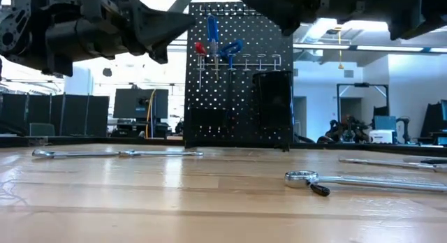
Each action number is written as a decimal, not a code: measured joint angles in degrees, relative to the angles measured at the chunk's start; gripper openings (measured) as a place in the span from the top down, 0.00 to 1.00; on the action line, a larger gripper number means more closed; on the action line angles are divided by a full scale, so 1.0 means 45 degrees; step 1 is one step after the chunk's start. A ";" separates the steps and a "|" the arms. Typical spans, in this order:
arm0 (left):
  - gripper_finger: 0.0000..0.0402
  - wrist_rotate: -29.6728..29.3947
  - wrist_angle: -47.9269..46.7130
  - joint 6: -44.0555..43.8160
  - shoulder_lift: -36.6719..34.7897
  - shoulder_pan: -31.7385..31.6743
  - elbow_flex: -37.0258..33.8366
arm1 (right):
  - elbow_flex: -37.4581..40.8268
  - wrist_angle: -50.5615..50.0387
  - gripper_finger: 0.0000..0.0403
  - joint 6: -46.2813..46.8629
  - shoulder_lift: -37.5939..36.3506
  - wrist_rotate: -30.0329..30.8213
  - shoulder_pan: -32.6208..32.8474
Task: Hang tools onto peg board
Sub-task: Hang the black scissors on the pegboard
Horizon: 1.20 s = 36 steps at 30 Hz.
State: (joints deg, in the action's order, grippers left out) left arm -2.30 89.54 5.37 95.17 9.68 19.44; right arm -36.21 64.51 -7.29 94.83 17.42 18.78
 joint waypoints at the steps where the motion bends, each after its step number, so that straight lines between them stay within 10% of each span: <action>1: 1.00 0.0034 0.0023 0.0041 -0.0103 0.0037 0.0000 | 0.0004 0.0006 0.55 0.0232 0.0028 -0.0049 -0.0079; 13: 1.00 0.0237 -0.0016 0.0312 -0.0695 0.0261 0.0000 | -0.0010 0.2888 0.55 -0.0737 -0.0013 -0.0073 0.0071; 28: 1.00 0.0242 -0.0047 0.0305 -0.0692 0.0261 0.0000 | -0.2080 0.0491 0.56 -0.1510 -0.0001 -0.1548 -0.0526; 36: 1.00 0.0133 -0.0635 0.0293 -0.0687 0.0261 0.0005 | -0.2899 -0.1033 0.79 -0.1535 -0.0001 -0.1911 -0.0629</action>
State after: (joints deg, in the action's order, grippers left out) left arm -1.70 86.69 6.69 92.07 10.85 19.46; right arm -49.25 59.86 -14.20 94.83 8.82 15.94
